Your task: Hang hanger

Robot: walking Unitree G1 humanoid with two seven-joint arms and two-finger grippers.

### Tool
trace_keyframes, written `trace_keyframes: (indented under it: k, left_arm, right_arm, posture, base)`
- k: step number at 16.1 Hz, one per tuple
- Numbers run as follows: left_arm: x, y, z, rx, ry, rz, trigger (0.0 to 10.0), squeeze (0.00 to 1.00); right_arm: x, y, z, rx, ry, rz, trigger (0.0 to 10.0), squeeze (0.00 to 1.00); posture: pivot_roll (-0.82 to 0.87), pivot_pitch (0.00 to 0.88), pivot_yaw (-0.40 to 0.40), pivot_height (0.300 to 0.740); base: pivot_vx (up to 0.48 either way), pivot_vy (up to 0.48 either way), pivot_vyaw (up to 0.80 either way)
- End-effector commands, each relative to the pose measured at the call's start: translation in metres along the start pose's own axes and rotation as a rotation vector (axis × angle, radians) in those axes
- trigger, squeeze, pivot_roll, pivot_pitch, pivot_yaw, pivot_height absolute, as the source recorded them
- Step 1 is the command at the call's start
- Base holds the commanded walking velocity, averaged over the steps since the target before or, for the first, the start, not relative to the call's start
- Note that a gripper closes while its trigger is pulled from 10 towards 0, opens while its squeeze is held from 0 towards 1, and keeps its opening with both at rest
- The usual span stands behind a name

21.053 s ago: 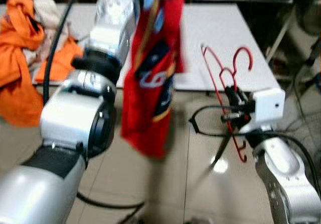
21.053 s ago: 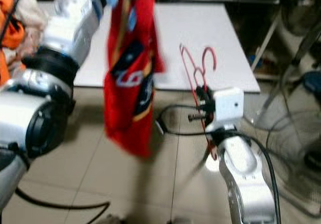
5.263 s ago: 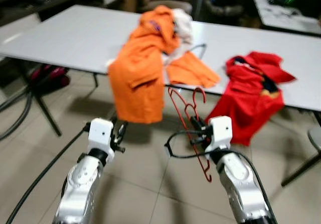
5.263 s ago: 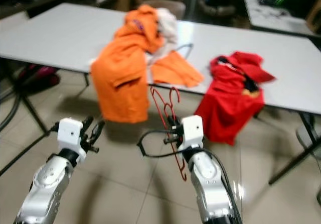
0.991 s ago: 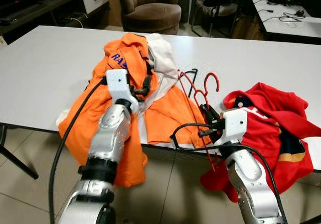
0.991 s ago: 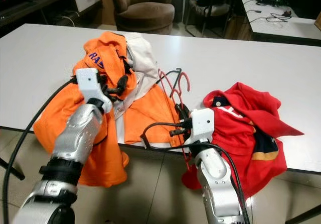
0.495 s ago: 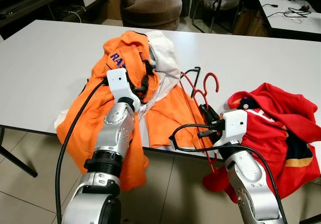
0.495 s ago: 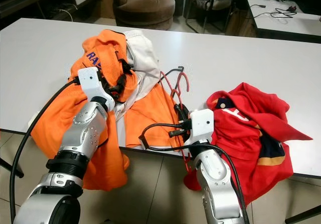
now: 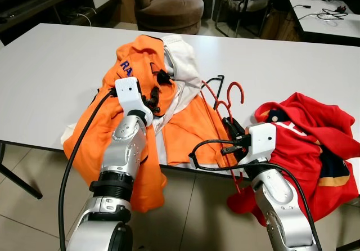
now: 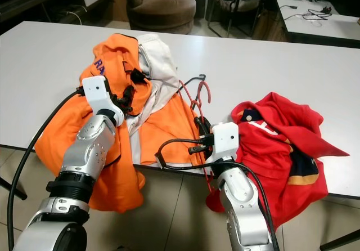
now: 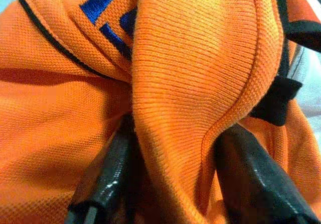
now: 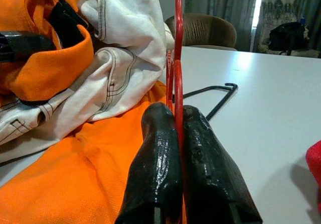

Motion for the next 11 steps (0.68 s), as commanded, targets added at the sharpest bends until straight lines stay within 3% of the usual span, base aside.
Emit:
trace_keyframes:
  k: [1,11]
  left_arm:
    - [0.0016,-0.0011,0.0042,-0.013,0.017,0.008,0.0,0.0]
    - [0.0016,-0.0011,0.0042,-0.013,0.017,0.008,0.0,0.0]
  right_arm:
    - [-0.0008,0.0025,0.0012,-0.004,0.001,-0.007,10.0,0.0]
    - [-0.0008,0.0025,0.0012,-0.004,0.001,-0.007,10.0,0.0]
  posture:
    - [-0.09,0.002,0.059,0.74]
    - [-0.09,0.002,0.059,0.74]
  base:
    - [0.0,0.0,0.0]
    - [0.0,0.0,0.0]
Point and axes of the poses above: a point about 5 cm out from each wrist's last joint towards the gripper, its own x axis pointing back from the gripper into the wrist, its own y axis along the axis of the wrist's last joint, z = x × y, the point moved 1 cm from there along -x, pointing out of the wrist towards the gripper, and after that the axes turned 8 degrees about -x, right-handed, at the moved point
